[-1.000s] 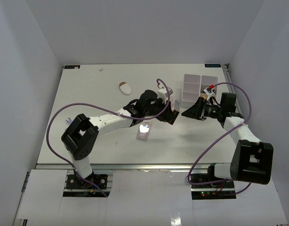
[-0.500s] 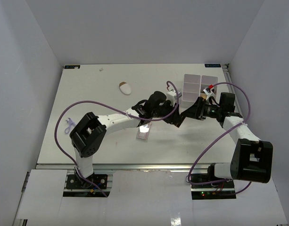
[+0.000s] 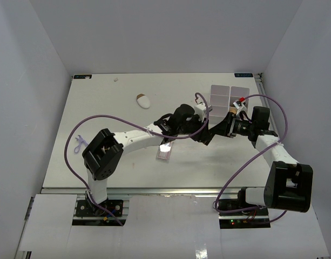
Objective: Organize the makeup
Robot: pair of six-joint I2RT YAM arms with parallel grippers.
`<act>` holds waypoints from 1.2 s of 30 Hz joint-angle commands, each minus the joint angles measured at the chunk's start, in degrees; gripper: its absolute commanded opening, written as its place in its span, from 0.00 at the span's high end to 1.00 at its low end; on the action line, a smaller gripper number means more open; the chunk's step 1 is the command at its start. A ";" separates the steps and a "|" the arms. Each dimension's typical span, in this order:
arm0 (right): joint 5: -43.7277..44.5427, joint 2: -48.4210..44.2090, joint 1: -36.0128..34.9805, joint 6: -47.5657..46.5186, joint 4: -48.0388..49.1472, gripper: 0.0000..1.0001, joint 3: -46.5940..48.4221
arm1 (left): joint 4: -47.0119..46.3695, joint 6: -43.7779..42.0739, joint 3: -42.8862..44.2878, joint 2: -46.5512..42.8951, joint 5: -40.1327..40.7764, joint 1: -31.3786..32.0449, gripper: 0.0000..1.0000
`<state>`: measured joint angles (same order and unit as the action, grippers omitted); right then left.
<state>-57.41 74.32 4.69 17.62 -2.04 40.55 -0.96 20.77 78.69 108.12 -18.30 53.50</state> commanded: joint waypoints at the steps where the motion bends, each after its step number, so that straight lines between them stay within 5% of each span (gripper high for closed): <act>1: -2.02 -0.67 -0.21 -0.20 3.01 0.54 -0.37 | 2.66 -2.47 3.91 0.63 2.91 1.11 0.87; 14: -1.41 -0.32 -0.29 -1.86 2.58 0.64 -0.21 | 8.30 -7.97 8.39 3.59 14.47 4.66 0.87; 22: -1.55 0.28 -0.12 -3.25 2.13 0.86 0.22 | 8.95 -9.16 9.53 4.37 17.42 5.90 0.82; 29: -2.09 0.11 0.68 -3.74 2.13 0.90 0.32 | 9.03 -8.78 10.08 4.56 20.15 6.09 0.63; 34: -2.27 -0.06 1.11 -3.91 2.13 0.91 0.32 | 8.95 -8.01 9.97 4.37 20.51 6.09 0.40; 36: -2.39 -0.02 1.15 -4.08 2.13 0.91 0.32 | 8.95 -7.69 9.42 3.90 20.88 6.09 0.23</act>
<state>-56.88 74.74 5.56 14.49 -1.12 40.27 7.68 12.58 86.76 112.32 1.03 59.46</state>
